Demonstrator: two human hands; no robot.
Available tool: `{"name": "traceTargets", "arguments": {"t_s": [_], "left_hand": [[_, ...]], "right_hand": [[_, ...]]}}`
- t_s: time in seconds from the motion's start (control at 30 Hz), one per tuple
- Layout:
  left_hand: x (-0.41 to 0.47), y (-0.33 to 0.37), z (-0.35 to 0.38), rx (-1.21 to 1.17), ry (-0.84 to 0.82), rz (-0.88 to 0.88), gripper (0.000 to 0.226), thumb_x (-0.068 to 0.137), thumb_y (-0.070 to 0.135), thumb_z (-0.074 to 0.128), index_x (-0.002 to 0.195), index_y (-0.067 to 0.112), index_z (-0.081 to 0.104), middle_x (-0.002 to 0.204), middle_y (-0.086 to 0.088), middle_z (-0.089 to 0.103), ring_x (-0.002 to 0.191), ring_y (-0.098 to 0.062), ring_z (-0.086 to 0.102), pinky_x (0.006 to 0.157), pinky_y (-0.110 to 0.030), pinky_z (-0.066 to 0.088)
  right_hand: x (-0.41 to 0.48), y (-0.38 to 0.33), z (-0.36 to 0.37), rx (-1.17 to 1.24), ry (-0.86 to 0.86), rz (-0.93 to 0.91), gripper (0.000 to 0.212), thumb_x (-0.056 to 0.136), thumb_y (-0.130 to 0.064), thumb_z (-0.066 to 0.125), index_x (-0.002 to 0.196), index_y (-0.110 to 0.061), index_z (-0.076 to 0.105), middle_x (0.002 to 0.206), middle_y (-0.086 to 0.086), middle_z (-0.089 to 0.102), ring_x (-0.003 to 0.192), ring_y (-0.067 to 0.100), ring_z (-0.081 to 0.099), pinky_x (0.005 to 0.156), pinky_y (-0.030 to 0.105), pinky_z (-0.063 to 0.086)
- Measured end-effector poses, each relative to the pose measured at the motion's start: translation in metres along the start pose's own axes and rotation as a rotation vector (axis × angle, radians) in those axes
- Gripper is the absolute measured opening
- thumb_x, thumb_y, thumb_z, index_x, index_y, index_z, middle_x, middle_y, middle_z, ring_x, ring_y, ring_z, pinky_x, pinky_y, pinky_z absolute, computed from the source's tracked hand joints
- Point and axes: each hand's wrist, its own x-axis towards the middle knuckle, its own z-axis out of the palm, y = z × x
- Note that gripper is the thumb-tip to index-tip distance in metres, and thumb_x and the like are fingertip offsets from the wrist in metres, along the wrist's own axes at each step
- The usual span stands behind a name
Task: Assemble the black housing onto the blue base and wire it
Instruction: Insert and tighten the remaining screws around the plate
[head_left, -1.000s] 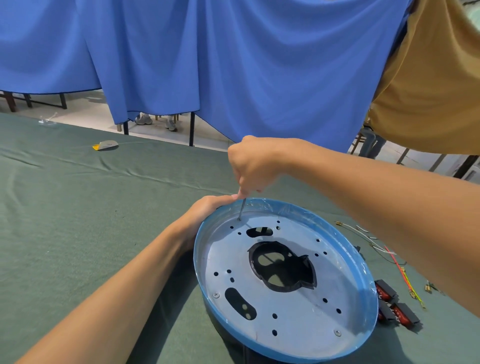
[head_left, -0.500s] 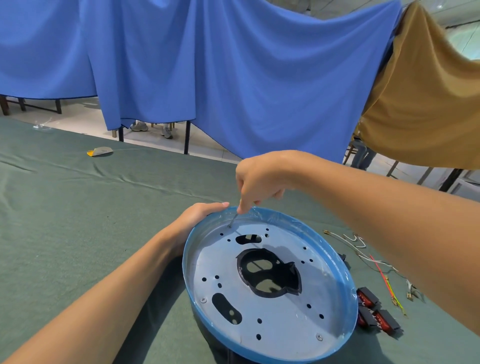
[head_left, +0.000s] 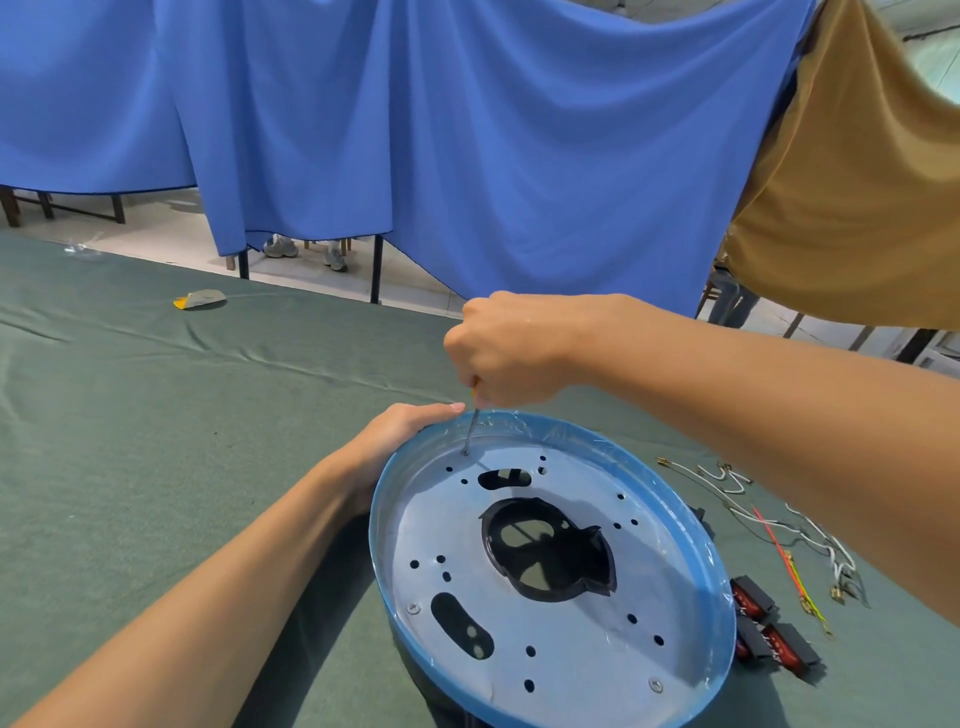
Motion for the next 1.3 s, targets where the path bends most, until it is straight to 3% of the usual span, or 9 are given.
{"name": "traceTargets", "arguments": {"t_s": [0.23, 0.43, 0.53, 0.63, 0.73, 0.83, 1.0, 1.17, 1.3], "left_hand": [[-0.002, 0.0, -0.003, -0.04, -0.08, 0.062, 0.031, 0.09, 0.037, 0.065, 0.077, 0.013, 0.08, 0.07, -0.007, 0.073, 0.052, -0.016, 0.067, 0.043, -0.016, 0.046], [-0.003, 0.004, -0.006, 0.06, -0.155, 0.103, 0.031, 0.093, 0.038, 0.06, 0.093, 0.014, 0.079, 0.085, -0.009, 0.076, 0.064, -0.017, 0.068, 0.053, -0.021, 0.051], [-0.01, 0.016, -0.016, 0.264, -0.176, 0.089, 0.042, 0.094, 0.041, 0.061, 0.083, 0.003, 0.076, 0.073, -0.01, 0.071, 0.056, -0.019, 0.062, 0.052, -0.023, 0.047], [-0.016, 0.031, -0.023, 0.476, -0.268, 0.062, 0.025, 0.092, 0.028, 0.066, 0.085, 0.006, 0.077, 0.077, -0.008, 0.075, 0.06, -0.017, 0.067, 0.054, -0.023, 0.052], [-0.02, 0.035, -0.02, 0.577, -0.262, 0.083, 0.016, 0.09, 0.004, 0.061, 0.089, 0.007, 0.076, 0.082, -0.009, 0.075, 0.069, -0.021, 0.07, 0.068, -0.033, 0.058], [-0.019, 0.036, -0.013, 0.533, -0.18, 0.086, 0.025, 0.086, -0.006, 0.054, 0.082, 0.006, 0.076, 0.079, -0.015, 0.073, 0.068, -0.027, 0.068, 0.075, -0.04, 0.056], [-0.014, 0.038, -0.012, 0.281, -0.093, 0.027, 0.026, 0.095, 0.018, 0.061, 0.106, -0.006, 0.065, 0.087, -0.019, 0.067, 0.074, -0.029, 0.063, 0.068, -0.035, 0.052], [-0.012, 0.038, -0.016, 0.197, -0.139, -0.068, 0.024, 0.094, 0.029, 0.062, 0.108, 0.01, 0.065, 0.087, -0.012, 0.069, 0.069, -0.024, 0.065, 0.059, -0.03, 0.054], [-0.008, 0.034, -0.017, 0.191, -0.134, -0.099, 0.031, 0.093, 0.033, 0.063, 0.117, 0.013, 0.065, 0.106, -0.014, 0.074, 0.08, -0.028, 0.069, 0.071, -0.036, 0.055]], "right_hand": [[0.012, 0.01, 0.0, 0.157, -0.172, 0.217, 0.035, 0.089, -0.025, 0.061, 0.057, -0.016, 0.054, 0.053, -0.006, 0.057, 0.059, 0.014, 0.052, 0.053, 0.026, 0.042], [0.006, 0.015, 0.008, 0.356, -0.259, 0.375, 0.034, 0.092, -0.032, 0.057, 0.064, -0.015, 0.066, 0.061, -0.008, 0.068, 0.047, 0.017, 0.047, 0.05, 0.022, 0.041], [0.002, 0.012, 0.007, 0.341, -0.224, 0.364, 0.029, 0.09, -0.032, 0.06, 0.069, -0.013, 0.068, 0.068, -0.005, 0.072, 0.061, 0.019, 0.057, 0.052, 0.023, 0.042], [-0.004, 0.011, 0.001, 0.319, -0.167, 0.306, 0.019, 0.084, -0.03, 0.07, 0.092, -0.013, 0.07, 0.087, 0.004, 0.072, 0.085, 0.024, 0.068, 0.061, 0.03, 0.049], [-0.009, 0.014, -0.003, 0.382, -0.087, 0.247, 0.007, 0.081, -0.022, 0.073, 0.081, -0.021, 0.066, 0.07, -0.001, 0.072, 0.07, 0.013, 0.068, 0.06, 0.03, 0.054], [-0.011, 0.016, -0.003, 0.408, -0.048, 0.222, 0.008, 0.083, -0.021, 0.071, 0.077, -0.021, 0.065, 0.06, -0.005, 0.071, 0.066, 0.007, 0.068, 0.055, 0.025, 0.049], [-0.014, 0.018, -0.007, 0.388, 0.019, 0.208, 0.008, 0.087, -0.023, 0.067, 0.079, -0.021, 0.067, 0.058, -0.005, 0.07, 0.068, 0.008, 0.068, 0.056, 0.027, 0.052], [-0.017, 0.02, -0.012, 0.383, 0.028, 0.202, 0.01, 0.088, -0.026, 0.067, 0.079, -0.023, 0.067, 0.057, -0.006, 0.07, 0.066, 0.004, 0.067, 0.058, 0.024, 0.05], [-0.013, 0.016, -0.011, 0.379, 0.036, 0.18, 0.009, 0.087, -0.022, 0.067, 0.078, -0.023, 0.066, 0.057, -0.005, 0.069, 0.063, 0.005, 0.066, 0.054, 0.022, 0.047]]}}
